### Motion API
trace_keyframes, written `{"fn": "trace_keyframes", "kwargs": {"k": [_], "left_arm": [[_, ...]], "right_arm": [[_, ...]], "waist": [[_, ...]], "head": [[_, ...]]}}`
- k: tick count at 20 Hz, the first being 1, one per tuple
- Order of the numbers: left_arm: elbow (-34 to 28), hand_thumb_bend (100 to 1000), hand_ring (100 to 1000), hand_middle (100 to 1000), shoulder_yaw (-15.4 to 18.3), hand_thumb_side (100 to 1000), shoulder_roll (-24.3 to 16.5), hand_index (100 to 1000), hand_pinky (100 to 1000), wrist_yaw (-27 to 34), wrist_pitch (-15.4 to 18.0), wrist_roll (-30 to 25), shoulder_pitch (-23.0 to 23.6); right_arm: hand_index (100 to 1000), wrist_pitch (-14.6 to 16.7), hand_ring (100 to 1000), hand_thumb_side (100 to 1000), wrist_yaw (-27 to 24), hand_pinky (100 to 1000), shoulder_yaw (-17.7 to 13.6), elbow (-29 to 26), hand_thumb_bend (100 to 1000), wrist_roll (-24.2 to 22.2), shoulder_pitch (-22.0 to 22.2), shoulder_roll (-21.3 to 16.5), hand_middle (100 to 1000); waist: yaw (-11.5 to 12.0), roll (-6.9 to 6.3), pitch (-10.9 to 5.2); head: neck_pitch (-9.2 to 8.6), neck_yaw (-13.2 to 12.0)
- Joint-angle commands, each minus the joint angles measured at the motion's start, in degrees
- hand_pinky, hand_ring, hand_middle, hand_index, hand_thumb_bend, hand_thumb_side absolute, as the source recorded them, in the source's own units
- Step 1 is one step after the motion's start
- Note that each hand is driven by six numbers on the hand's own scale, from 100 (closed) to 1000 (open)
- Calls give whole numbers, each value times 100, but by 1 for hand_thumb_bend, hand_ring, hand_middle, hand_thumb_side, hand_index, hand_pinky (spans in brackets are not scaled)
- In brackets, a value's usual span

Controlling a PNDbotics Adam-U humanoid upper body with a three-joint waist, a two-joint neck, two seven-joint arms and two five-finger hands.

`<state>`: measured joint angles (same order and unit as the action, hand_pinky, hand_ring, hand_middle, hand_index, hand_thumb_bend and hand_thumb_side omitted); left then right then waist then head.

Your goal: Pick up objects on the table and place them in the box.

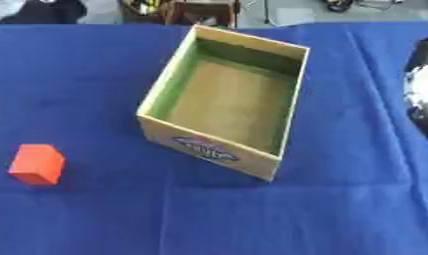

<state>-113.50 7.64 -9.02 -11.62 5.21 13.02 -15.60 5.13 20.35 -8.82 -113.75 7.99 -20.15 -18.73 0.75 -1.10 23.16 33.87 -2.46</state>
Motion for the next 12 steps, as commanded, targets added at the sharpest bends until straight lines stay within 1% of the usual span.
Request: {"fn": "trace_keyframes", "kwargs": {"k": [1, 5, 7, 9, 12], "left_arm": [[-109, 100, 449, 486, 12, 810, -43, 712, 296, 4, 17, -6, -13], [-109, 100, 451, 491, 16, 813, -43, 717, 298, -3, 14, -16, -7], [-109, 100, 462, 512, 40, 811, -121, 744, 302, -79, 16, -6, -2], [-109, 100, 469, 529, 86, 809, -383, 759, 304, -407, 16, 1, 30], [-109, 100, 488, 561, 60, 805, -1033, 784, 316, -1035, 44, -63, 149]], "right_arm": [[801, -22, 653, 573, 53, 734, -39, -85, 100, 19, -34, -48, 609], [800, -26, 653, 572, 51, 734, -44, -85, 100, 30, -31, -51, 609], [800, -27, 653, 572, 50, 734, -45, -85, 100, 33, -25, -58, 609], [800, -26, 653, 572, 50, 734, -43, -85, 100, 32, -13, -73, 609], [800, -32, 652, 571, 54, 734, -40, -85, 100, 28, 13, -107, 608]], "waist": [[5, -1, -130], [-6, 7, -136], [-7, 4, -145], [1, -4, -158], [14, -33, -185]], "head": [[32, -25], [44, -28], [49, -30], [56, -22], [86, -19]]}}
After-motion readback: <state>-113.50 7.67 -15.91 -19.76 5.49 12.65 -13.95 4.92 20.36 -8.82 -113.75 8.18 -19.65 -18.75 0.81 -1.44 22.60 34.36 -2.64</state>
